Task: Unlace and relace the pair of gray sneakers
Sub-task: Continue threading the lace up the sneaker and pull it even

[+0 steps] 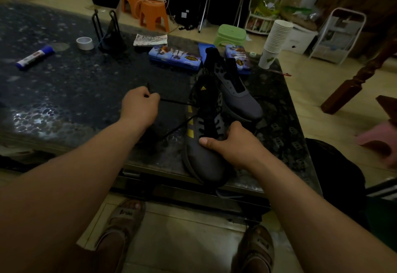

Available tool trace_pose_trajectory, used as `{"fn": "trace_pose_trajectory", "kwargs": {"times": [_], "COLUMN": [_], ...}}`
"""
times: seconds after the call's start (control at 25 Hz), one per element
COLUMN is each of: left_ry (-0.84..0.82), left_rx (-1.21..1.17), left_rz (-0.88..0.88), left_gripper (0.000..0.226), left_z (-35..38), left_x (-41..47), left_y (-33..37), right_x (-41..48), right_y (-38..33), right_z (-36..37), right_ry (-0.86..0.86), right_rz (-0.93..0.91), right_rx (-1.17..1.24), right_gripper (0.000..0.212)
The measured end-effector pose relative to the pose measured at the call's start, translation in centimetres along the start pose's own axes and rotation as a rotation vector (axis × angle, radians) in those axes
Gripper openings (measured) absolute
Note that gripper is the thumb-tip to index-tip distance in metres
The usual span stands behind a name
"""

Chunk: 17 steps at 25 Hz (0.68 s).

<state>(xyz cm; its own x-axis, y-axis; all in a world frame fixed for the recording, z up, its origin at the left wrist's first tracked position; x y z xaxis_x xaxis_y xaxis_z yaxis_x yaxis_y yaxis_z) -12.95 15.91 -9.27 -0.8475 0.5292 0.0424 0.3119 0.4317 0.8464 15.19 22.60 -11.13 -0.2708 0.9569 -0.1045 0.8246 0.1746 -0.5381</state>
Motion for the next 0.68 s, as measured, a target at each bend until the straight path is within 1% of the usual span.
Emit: {"fn": "trace_pose_trajectory", "kwargs": {"times": [0.04,0.08,0.16,0.2,0.24,0.28,0.32,0.4,0.44,0.48,0.56,0.6,0.68], "left_ry": [-0.033,-0.101,-0.305,-0.378,-0.410,-0.418,-0.398,-0.328,-0.326,-0.366,-0.451,-0.457,-0.380], "left_rx": [-0.137,-0.348,-0.829,-1.002,-1.074,-1.022,-0.834,-0.269,-0.050,0.093,0.230,0.239,0.191], "left_rz": [-0.087,-0.222,-0.545,-0.639,-0.655,-0.581,-0.392,0.131,0.343,0.468,0.560,0.571,0.549], "left_gripper": [0.024,0.018,0.009,0.009,0.011,0.015,0.017,0.017,0.016,0.016,0.014,0.013,0.015], "left_z": [0.6,2.0,5.1,5.9,6.3,6.1,5.4,3.9,3.9,4.3,4.8,4.8,4.3], "left_x": [-0.3,-0.8,-2.5,-3.0,-3.1,-2.9,-2.2,-1.7,-2.1,-2.7,-3.5,-3.6,-3.1], "left_y": [-0.5,-1.1,-1.2,-0.7,-0.2,0.2,0.7,3.0,4.1,4.5,4.5,4.5,4.7], "right_x": [0.0,0.1,0.2,0.2,0.2,0.1,0.1,0.1,0.2,0.2,0.3,0.3,0.4], "right_y": [0.0,0.0,-0.1,-0.1,0.0,0.0,0.0,0.1,0.1,0.1,0.2,0.2,0.2], "right_z": [0.0,0.1,0.0,0.0,0.0,0.1,0.2,0.2,0.2,0.2,0.3,0.3,0.3], "right_ry": [-0.002,0.001,0.013,0.015,0.012,0.008,0.005,0.009,0.013,0.016,0.015,0.013,0.009], "right_rz": [-0.001,-0.002,-0.005,-0.005,-0.004,-0.004,-0.004,-0.007,-0.007,-0.005,-0.001,0.000,0.000], "right_rx": [0.007,0.009,0.001,-0.004,-0.008,-0.013,-0.019,-0.025,-0.026,-0.025,-0.022,-0.022,-0.023], "right_gripper": [0.090,0.091,0.091,0.091,0.091,0.089,0.088,0.086,0.086,0.086,0.086,0.087,0.091]}}
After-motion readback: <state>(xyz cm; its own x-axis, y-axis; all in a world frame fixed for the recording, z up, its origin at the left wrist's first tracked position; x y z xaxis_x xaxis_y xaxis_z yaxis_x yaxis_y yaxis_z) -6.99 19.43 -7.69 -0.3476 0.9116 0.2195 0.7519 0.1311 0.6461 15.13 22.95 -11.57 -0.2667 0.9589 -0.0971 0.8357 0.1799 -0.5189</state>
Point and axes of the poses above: each hand's wrist, its own x-axis towards the middle knuckle, its own z-axis out of the palm, y = z × x, the point moved 10 cm from there along x, towards the middle knuckle, and after that the axes turned 11 degrees about y, right-handed, at the moved point
